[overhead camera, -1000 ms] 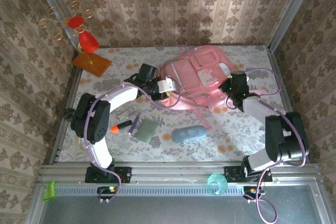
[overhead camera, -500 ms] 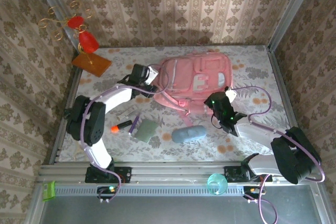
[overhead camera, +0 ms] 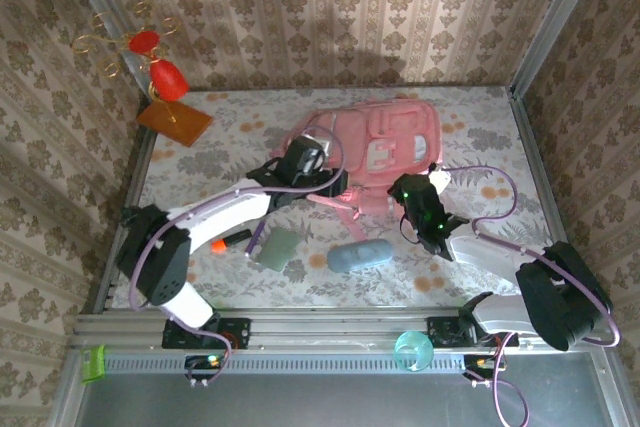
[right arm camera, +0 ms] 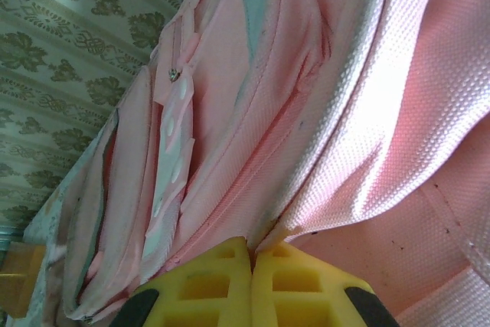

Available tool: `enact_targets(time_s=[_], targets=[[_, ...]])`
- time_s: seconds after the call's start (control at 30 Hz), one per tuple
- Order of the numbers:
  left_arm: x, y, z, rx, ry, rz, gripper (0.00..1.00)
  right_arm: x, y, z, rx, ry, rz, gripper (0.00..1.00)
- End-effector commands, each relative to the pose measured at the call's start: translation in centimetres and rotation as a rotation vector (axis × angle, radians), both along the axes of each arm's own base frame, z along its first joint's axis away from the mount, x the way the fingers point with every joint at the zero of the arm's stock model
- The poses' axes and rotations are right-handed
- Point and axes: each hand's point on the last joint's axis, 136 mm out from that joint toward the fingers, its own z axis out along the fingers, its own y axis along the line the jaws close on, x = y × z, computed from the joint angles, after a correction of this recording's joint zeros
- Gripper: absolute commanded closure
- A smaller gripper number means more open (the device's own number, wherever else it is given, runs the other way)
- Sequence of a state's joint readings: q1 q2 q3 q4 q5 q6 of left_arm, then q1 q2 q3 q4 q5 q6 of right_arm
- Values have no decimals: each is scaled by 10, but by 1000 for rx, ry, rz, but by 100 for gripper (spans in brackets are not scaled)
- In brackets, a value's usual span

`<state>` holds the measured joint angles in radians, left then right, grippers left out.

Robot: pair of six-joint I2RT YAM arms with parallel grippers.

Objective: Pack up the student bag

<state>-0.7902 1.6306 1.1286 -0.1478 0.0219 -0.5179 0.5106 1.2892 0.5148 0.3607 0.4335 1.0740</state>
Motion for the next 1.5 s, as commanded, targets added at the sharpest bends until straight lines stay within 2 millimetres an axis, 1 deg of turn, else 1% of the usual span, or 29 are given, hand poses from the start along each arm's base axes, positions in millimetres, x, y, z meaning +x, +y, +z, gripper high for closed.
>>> enact_targets(time_s=[0.0, 0.1, 0.17, 0.33, 0.4, 0.5, 0.6, 0.7, 0.83, 0.93, 1.1, 1.2, 1.47], targets=[[-3, -31, -1, -96, 114, 26, 28, 6, 14, 29, 67, -111, 39, 100], [-6, -49, -12, -78, 140, 12, 29, 7, 16, 30, 84, -124, 46, 100], [-9, -55, -20, -24, 136, 4, 29, 7, 17, 32, 98, -133, 48, 100], [-11, -55, -32, 104, 94, 21, 29, 7, 20, 35, 130, -155, 54, 100], [-12, -53, -38, 178, 73, 29, 29, 8, 20, 38, 141, -165, 55, 100], [-11, -51, -49, 236, 62, 44, 28, 9, 22, 40, 153, -176, 59, 100], [-7, -53, -57, 268, 58, 52, 26, 9, 24, 40, 161, -178, 67, 100], [2, -53, -58, 291, 31, 71, 27, 10, 24, 38, 162, -174, 69, 100], [8, -49, -62, 324, 9, 85, 35, 7, 22, 35, 151, -169, 64, 100], [10, -46, -62, 334, -2, 90, 43, 6, 17, 34, 131, -169, 56, 100], [10, -48, -55, 317, -12, 75, 53, 4, 11, 32, 113, -162, 44, 100], [9, -49, -52, 309, -9, 67, 58, 4, 11, 31, 112, -159, 43, 100], [4, -43, -56, 312, 6, 66, 65, 5, 8, 29, 108, -156, 37, 100]])
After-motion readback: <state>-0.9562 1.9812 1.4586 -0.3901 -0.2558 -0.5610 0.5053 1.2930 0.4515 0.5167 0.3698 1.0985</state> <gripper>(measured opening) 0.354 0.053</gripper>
